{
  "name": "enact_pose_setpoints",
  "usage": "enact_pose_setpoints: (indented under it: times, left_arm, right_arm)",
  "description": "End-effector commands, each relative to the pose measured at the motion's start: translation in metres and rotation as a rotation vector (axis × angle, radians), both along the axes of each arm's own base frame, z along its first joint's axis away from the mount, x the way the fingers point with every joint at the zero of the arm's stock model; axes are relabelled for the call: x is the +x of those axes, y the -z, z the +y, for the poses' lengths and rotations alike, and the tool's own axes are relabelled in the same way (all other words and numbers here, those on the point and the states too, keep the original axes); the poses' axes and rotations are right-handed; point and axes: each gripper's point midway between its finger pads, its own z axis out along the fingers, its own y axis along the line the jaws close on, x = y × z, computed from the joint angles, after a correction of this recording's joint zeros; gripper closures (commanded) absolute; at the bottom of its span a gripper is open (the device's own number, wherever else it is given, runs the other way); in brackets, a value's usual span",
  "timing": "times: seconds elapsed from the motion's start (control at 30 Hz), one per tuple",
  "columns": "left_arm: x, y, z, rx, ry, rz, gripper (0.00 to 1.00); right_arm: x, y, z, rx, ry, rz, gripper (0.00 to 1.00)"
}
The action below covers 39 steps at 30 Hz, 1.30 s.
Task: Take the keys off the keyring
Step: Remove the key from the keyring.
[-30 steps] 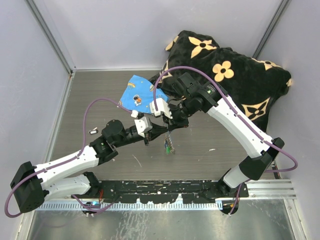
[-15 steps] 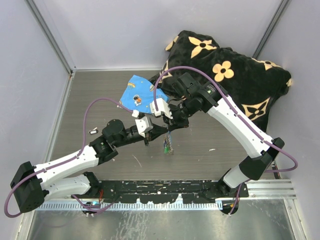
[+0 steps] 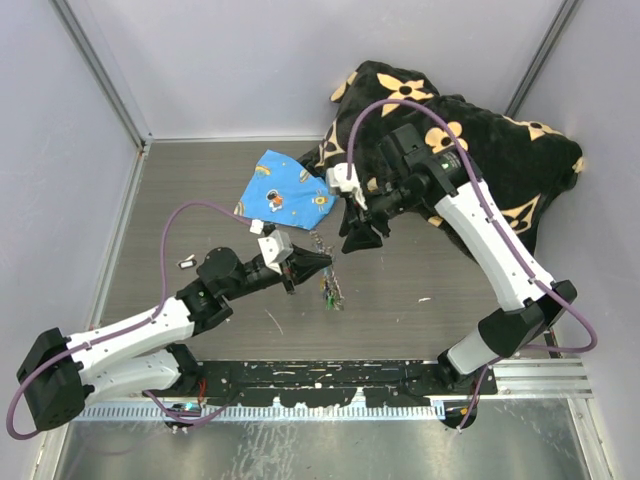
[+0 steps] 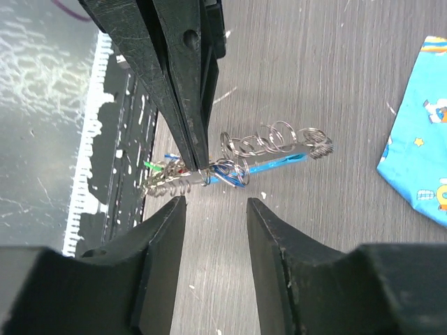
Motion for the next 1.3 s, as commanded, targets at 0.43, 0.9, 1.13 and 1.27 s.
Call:
enact_pose_setpoints:
  times: [0.43,0.9,1.13,1.27]
  left_arm:
    - [-0.016,-0.089,0.017,-0.324,0.017,-0.107,1.0]
    - [-0.015,-0.09,0.015,-0.326,0.024,-0.1,1.0]
    - [-0.015,-0.09,0.013,-0.326,0.03,-0.097,1.0]
    - [-0.015,-0.089,0.013,-0.326,0.029,-0.093,1.0]
  right_arm:
    - [-0.016,-0.032,0.006,0.329,-0.081,0.069,0.51]
    - [-0.029,-0.023,0.01,0.398,-0.132,0.118,0.6]
    - [-0.032,-0.017,0.016,0.385,-0.141,0.124,0.69]
    - [-0.034,-0.015,0.018,0.379,-0.149,0.128,0.76]
